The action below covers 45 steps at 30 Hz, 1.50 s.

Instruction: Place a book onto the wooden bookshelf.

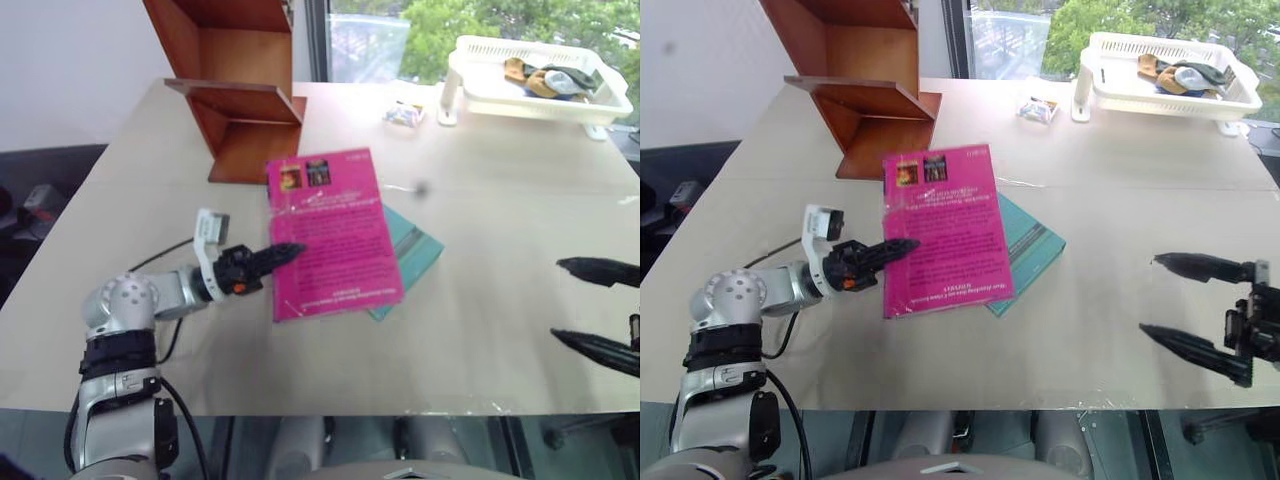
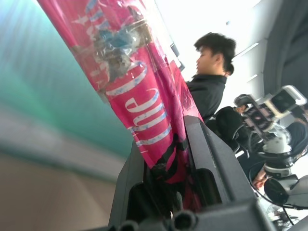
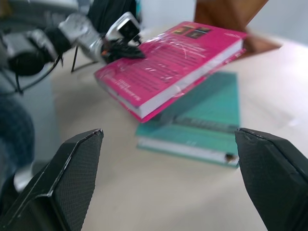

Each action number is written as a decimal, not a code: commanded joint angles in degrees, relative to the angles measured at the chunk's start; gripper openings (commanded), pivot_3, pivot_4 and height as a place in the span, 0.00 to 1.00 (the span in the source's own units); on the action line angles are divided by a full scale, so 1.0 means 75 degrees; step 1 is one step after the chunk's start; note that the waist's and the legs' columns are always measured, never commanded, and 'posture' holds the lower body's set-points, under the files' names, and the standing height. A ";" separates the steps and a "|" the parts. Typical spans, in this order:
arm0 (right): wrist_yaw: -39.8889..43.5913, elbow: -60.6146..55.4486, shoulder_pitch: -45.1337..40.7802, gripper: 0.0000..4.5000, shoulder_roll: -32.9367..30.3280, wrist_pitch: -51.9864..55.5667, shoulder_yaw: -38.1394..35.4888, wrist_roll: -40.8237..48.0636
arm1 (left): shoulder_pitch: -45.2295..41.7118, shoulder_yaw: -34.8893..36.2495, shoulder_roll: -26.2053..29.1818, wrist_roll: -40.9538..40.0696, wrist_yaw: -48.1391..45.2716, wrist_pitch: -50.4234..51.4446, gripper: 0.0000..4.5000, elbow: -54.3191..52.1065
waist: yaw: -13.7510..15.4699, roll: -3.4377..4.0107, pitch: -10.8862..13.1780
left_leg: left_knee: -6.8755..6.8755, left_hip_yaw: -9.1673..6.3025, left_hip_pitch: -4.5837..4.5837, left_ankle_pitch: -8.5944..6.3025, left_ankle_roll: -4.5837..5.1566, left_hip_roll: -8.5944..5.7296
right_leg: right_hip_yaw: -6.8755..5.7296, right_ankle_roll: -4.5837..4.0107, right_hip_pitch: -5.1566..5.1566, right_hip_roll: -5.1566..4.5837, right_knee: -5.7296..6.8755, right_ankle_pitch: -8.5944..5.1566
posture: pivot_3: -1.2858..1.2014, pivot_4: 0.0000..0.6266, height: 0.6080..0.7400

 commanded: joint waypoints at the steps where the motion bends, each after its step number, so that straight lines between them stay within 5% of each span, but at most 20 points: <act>1: 0.0067 0.0639 -0.0323 1.00 -0.0107 -0.0161 -0.0015 -0.0075 | -0.0874 -0.0193 0.0100 0.0192 0.0093 -0.1100 0.07 -0.1390 | 0.0050 -0.0004 0.0002 | 0.0000 0.0000 -0.0001 0.0000 -0.0001 -0.0001 | 0.0000 -0.0001 0.0000 0.0001 0.0000 0.0000 | 0.52 0.24 1.00; 3: 0.0081 0.0851 -0.0586 1.00 -0.0141 -0.0242 0.0187 -0.0194 | -0.1557 -0.0386 0.0313 0.0248 -0.0296 -0.1585 0.07 -0.1852 | 0.0056 -0.0003 0.0004 | 0.0000 -0.0001 -0.0003 0.0002 -0.0003 -0.0004 | -0.0001 -0.0002 0.0000 0.0005 0.0000 0.0000 | 0.52 0.24 1.00; 9: 0.0071 0.1147 -0.1279 1.00 -0.0175 -0.0133 0.0370 -0.0020 | -0.3328 -0.2363 0.1439 0.3534 -0.1304 -0.5485 0.07 -0.1876 | 0.0035 0.0024 0.0001 | -0.0014 0.0026 0.0004 0.0021 -0.0034 -0.0009 | 0.0021 -0.0001 -0.0002 0.0034 -0.0024 -0.0001 | 0.52 0.24 1.00; 12: 0.0108 0.1498 -0.1582 1.00 -0.0244 -0.0145 0.0334 -0.0031 | -0.4193 -0.3081 0.1609 0.5490 -0.1092 -0.7916 0.07 -0.0908 | 0.0055 0.0021 0.0005 | -0.0015 0.0031 -0.0001 0.0021 -0.0033 -0.0012 | 0.0022 0.0000 -0.0004 0.0040 -0.0031 -0.0001 | 0.52 0.24 1.00; 23: 0.0183 0.2008 -0.1922 1.00 -0.0151 -0.0155 0.0297 0.0006 | -0.7167 -0.4224 0.2521 0.9527 -0.0184 -1.3197 0.07 0.3587 | 0.0045 0.0002 0.0038 | -0.0011 0.0041 -0.0018 0.0003 -0.0001 -0.0009 | 0.0030 0.0007 -0.0027 0.0062 -0.0031 -0.0003 | 0.52 0.24 1.00; 32: 0.0216 0.2081 -0.1968 1.00 -0.0113 -0.0235 0.0280 -0.0045 | -0.8557 -0.5495 0.2754 1.1891 0.0403 -1.4784 0.07 0.6133 | 0.0058 -0.0008 0.0046 | -0.0003 0.0053 -0.0048 0.0002 0.0001 -0.0008 | 0.0037 0.0010 -0.0072 0.0066 -0.0001 -0.0004 | 0.52 0.24 1.00; 41: 0.0191 0.2176 -0.2370 1.00 -0.0100 -0.0062 0.0065 0.0419 | -0.8978 -0.5797 0.2358 1.2521 0.0591 -1.4793 0.07 0.7267 | 0.0031 -0.0009 0.0046 | 0.0096 0.0041 -0.0252 0.0023 -0.0029 -0.0001 | 0.0025 0.0012 -0.0251 0.0075 0.0061 -0.0001 | 0.52 0.24 1.00; 45: -0.0058 0.2222 -0.2697 1.00 -0.0076 0.0080 -0.0053 0.0878 | -0.8966 -0.5795 0.2218 1.2576 0.0658 -1.4701 0.07 0.7555 | 0.0031 -0.0009 0.0047 | 0.0101 0.0049 -0.0253 0.0023 -0.0030 0.0001 | 0.0025 0.0012 -0.0257 0.0077 0.0075 -0.0002 | 0.52 0.24 1.00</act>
